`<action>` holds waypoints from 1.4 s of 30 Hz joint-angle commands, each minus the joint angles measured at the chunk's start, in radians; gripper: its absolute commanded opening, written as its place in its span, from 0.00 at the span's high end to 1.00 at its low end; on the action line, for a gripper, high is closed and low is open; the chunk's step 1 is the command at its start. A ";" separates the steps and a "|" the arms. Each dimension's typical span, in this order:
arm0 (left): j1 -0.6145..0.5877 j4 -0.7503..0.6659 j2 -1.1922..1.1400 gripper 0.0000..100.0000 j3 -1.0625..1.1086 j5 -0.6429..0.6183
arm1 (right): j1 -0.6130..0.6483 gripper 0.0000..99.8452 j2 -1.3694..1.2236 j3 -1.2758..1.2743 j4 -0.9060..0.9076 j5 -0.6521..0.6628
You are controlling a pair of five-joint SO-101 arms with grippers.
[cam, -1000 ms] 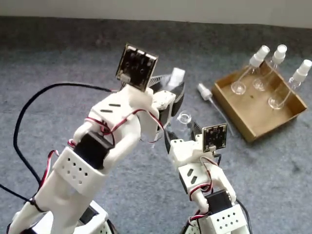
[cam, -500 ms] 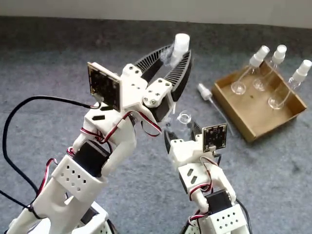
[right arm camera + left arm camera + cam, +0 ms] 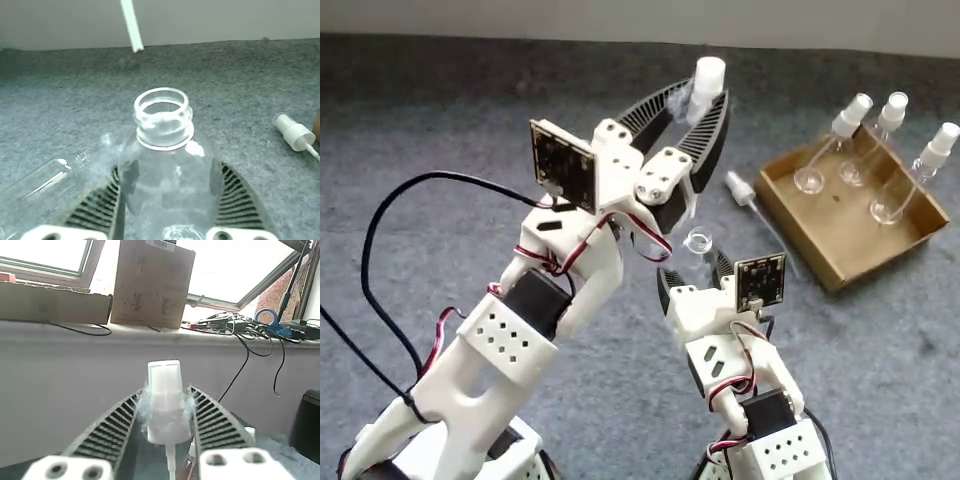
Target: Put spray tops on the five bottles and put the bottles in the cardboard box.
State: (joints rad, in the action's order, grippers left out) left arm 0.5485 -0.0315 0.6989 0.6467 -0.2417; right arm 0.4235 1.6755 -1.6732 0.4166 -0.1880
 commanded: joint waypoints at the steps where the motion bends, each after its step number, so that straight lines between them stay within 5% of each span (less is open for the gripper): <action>1: 0.071 -0.021 0.068 1.00 0.022 -0.006 | 0.012 0.87 0.010 -0.120 -0.019 0.005; 6: 0.130 -0.021 0.079 1.00 0.056 -0.005 | 0.012 0.87 0.010 -0.120 -0.019 0.006; 15: 0.058 -0.043 0.081 1.00 0.064 -0.005 | 0.012 0.87 0.010 -0.120 -0.019 0.006; 22: 0.061 -0.153 0.079 0.99 0.176 -0.005 | 0.008 0.87 0.010 -0.120 -0.019 0.006; 42: 0.116 -0.163 0.090 0.99 0.481 -0.005 | 0.007 0.87 0.010 -0.120 -0.018 0.006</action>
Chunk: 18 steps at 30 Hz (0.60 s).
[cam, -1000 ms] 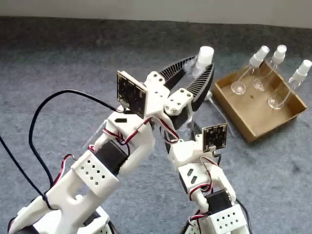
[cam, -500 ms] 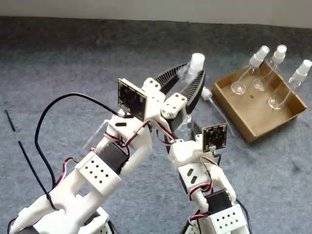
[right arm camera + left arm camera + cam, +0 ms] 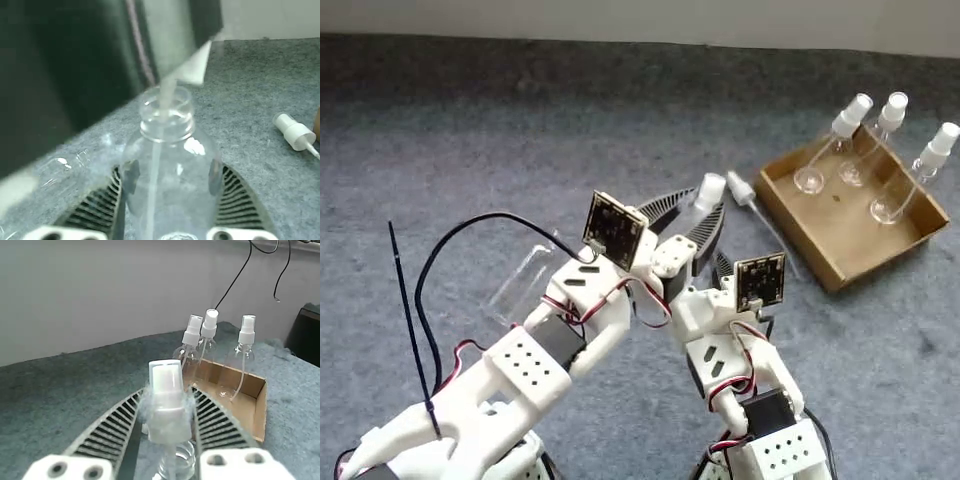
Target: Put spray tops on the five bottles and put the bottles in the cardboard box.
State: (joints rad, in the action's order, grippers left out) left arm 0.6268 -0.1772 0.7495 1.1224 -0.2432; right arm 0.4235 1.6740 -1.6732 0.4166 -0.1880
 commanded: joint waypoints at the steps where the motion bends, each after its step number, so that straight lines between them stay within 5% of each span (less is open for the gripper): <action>1: 0.041 -0.017 0.039 0.99 0.004 -0.003 | 0.007 0.87 0.012 -0.120 -0.018 0.006; 18: 0.039 -0.048 0.051 1.00 0.042 -0.003 | 0.007 0.87 0.012 -0.120 0.002 -0.002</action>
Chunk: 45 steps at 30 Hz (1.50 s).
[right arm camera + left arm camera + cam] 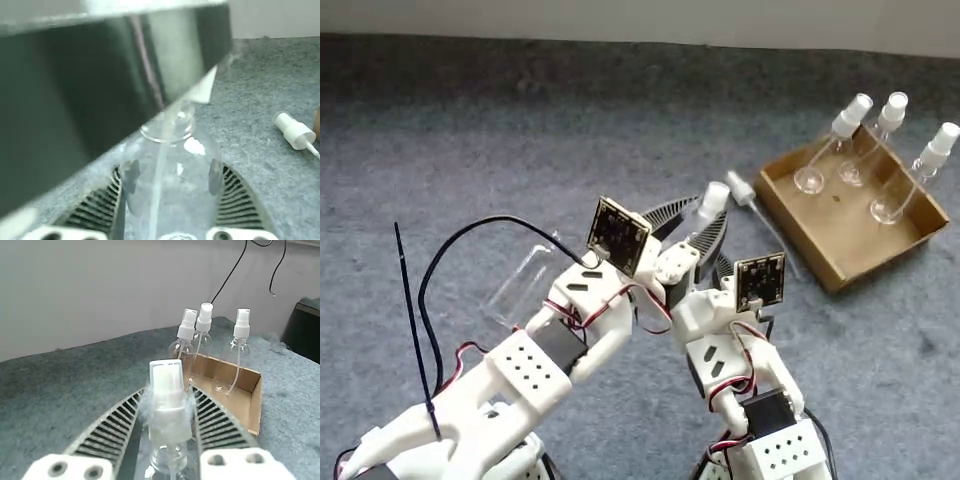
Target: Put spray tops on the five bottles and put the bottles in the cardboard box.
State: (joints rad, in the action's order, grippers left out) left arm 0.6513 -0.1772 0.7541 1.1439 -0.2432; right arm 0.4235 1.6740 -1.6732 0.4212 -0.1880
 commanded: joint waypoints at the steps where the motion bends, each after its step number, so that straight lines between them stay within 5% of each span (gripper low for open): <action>1: 0.013 -0.074 0.062 1.00 0.044 -0.003 | 0.007 0.87 0.012 -0.120 -0.002 -0.002; 17: 0.008 -0.144 0.249 1.00 0.229 0.091 | 0.007 0.87 0.013 -0.128 -0.004 -0.002; 21: 0.008 -0.049 0.245 0.99 0.166 0.092 | 0.008 0.87 0.013 -0.128 -0.004 0.002; 28: 0.035 0.334 0.243 0.99 -0.073 0.146 | 0.012 0.87 0.013 -0.128 -0.004 0.005; 42: 0.027 0.342 0.254 0.99 0.007 0.150 | 0.005 0.87 0.013 -0.128 -0.002 0.005; 45: 0.025 0.342 0.254 0.92 0.007 0.150 | 0.005 0.87 0.013 -0.128 -0.002 0.005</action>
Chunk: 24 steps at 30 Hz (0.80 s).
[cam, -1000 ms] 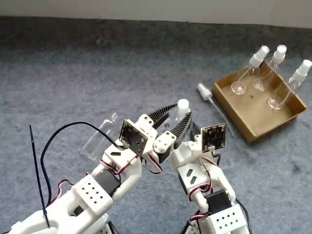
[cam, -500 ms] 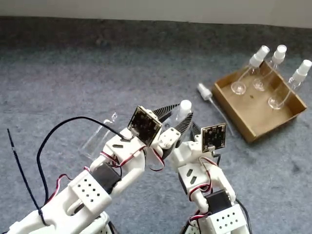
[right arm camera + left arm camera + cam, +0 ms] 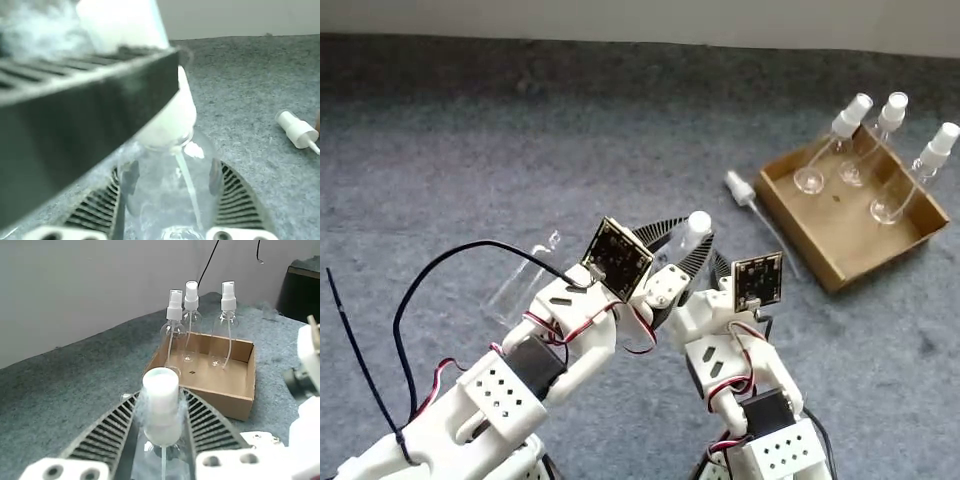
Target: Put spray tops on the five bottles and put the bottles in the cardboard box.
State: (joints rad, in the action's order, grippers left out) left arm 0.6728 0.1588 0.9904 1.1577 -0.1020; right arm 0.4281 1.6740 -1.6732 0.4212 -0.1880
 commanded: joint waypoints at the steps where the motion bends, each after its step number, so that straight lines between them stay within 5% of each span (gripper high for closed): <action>1: 0.004 0.008 0.018 0.89 -0.007 0.009 | 0.001 0.87 0.013 -0.128 -0.002 0.005; 15: -0.094 0.023 0.117 0.83 0.008 0.009 | 0.001 0.87 0.012 -0.128 -0.001 0.005; 24: -0.137 0.354 0.443 0.83 0.010 0.009 | 0.001 0.87 0.012 -0.128 -0.001 0.005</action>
State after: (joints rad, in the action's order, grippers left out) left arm 0.5884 0.3905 1.3004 1.1822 -0.1020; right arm 0.4266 1.6740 -1.6732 0.4212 -0.1880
